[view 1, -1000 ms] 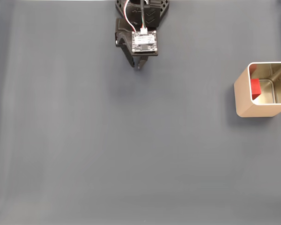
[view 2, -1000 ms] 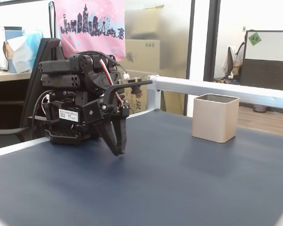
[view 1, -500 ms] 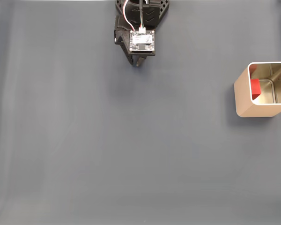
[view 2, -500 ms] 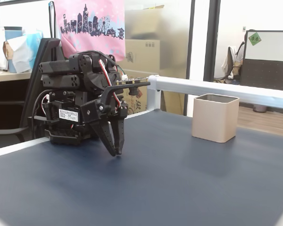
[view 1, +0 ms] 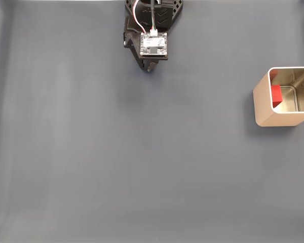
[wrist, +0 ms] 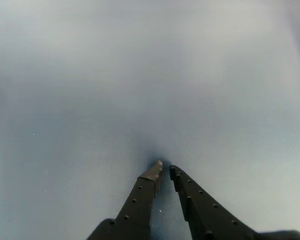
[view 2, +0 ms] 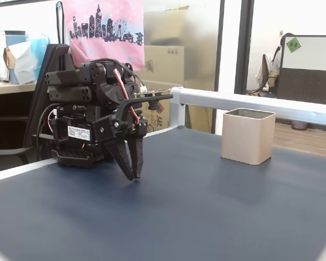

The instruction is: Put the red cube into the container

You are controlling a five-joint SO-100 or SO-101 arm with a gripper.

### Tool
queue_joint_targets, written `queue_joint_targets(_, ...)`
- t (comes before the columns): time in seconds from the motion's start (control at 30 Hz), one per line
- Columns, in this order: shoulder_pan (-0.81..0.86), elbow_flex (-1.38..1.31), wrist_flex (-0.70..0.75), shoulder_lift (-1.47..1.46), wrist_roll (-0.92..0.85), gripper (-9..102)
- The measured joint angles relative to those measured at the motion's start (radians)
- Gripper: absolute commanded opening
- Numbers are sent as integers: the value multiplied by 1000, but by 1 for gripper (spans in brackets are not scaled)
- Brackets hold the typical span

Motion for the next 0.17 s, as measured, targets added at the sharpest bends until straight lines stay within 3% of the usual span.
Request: queue_joint_targets(0.17, 0, 0, 0, 0, 0, 1)
